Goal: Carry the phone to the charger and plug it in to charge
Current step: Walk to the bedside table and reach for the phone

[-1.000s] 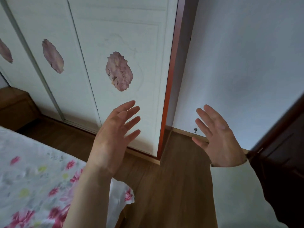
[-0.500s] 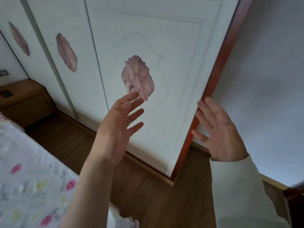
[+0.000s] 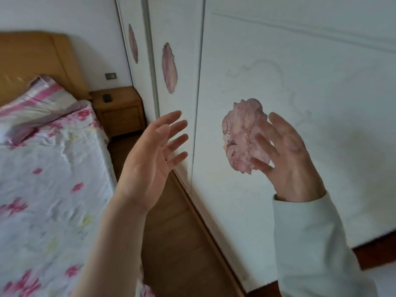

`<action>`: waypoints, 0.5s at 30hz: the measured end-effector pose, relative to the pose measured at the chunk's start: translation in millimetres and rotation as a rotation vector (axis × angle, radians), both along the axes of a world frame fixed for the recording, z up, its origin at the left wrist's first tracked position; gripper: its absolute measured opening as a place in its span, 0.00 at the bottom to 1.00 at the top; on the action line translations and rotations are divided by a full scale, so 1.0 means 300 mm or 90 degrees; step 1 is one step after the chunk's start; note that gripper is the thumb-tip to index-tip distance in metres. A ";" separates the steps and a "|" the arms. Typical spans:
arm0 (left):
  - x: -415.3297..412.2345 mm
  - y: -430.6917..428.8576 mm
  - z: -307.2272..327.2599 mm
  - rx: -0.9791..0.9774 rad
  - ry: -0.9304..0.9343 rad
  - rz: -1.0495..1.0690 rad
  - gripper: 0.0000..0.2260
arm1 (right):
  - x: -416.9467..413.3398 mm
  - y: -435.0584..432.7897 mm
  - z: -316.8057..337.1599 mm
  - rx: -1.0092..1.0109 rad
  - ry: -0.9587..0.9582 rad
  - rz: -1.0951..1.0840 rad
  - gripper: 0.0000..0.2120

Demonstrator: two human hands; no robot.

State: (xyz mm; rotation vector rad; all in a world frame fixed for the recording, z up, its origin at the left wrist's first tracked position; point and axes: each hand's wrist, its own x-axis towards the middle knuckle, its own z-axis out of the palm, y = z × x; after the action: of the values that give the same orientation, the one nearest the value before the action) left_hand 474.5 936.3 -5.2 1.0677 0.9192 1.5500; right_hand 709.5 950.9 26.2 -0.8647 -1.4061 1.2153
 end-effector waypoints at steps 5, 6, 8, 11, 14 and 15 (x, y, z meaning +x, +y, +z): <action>-0.101 0.135 0.000 -0.010 -0.007 0.084 0.18 | -0.113 0.263 -0.025 -0.024 0.007 0.057 0.47; -0.128 0.166 -0.002 -0.011 -0.007 0.100 0.18 | -0.142 0.313 -0.033 -0.022 0.005 0.070 0.47; -0.193 0.232 -0.013 -0.007 -0.012 0.131 0.18 | -0.214 0.416 -0.051 -0.019 0.001 0.095 0.45; -0.297 0.333 -0.032 -0.006 -0.017 0.172 0.18 | -0.333 0.561 -0.071 -0.025 0.000 0.137 0.43; -0.439 0.477 -0.053 -0.004 -0.027 0.207 0.18 | -0.488 0.726 -0.091 -0.023 -0.013 0.171 0.41; -0.491 0.530 -0.056 0.000 -0.029 0.219 0.18 | -0.544 0.784 -0.092 -0.020 -0.015 0.181 0.41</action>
State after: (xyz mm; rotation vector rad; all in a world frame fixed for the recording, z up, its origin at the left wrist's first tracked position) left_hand 327.1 1095.2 -22.0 0.9019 1.1135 1.8467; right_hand 546.4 1186.0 -1.4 -0.7179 -1.5715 1.4478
